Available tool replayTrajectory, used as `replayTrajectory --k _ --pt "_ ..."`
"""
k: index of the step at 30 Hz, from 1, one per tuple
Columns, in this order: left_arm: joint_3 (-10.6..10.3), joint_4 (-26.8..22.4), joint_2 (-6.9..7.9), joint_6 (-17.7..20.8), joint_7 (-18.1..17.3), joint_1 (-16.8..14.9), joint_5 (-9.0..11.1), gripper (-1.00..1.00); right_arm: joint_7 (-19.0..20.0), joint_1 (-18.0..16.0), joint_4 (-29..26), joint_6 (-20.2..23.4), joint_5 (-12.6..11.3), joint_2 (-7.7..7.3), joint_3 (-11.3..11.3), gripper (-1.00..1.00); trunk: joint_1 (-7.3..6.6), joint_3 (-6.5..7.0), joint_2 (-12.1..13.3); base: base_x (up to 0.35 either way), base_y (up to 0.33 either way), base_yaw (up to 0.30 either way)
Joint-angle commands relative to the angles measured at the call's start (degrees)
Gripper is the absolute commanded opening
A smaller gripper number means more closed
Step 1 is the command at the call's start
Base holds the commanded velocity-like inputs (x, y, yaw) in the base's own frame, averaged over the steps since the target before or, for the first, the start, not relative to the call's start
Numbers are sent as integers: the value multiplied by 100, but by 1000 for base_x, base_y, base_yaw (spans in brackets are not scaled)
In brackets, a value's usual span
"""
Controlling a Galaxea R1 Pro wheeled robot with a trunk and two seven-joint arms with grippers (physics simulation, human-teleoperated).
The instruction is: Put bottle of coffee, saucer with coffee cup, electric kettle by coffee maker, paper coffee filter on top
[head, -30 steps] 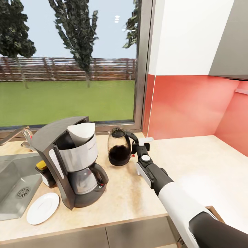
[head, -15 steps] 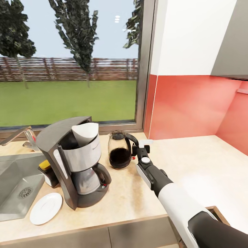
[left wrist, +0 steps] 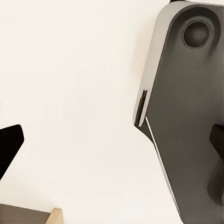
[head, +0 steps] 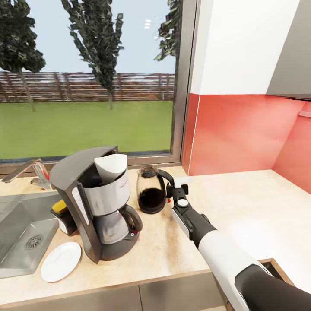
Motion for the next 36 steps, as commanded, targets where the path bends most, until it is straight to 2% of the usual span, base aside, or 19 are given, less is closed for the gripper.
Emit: replayTrajectory --k 1,10,11,36 --pt "23 6 6 -25 10 -3 -9 100 -26 -6 7 7 -87 0 28 -100 3 -12 -10 0 0 0" --pt "15 6 -10 -24 7 -4 -9 100 -26 -6 16 14 -87 0 28 -100 3 -12 -10 22 17 0" --pt "15 6 -12 -24 6 -4 -9 100 -26 -6 16 14 -87 0 28 100 3 -12 -10 2 1 0" --pt "15 6 -16 -20 3 -2 -9 100 -26 24 25 14 -96 0 20 100 3 -12 -10 -14 0 0"
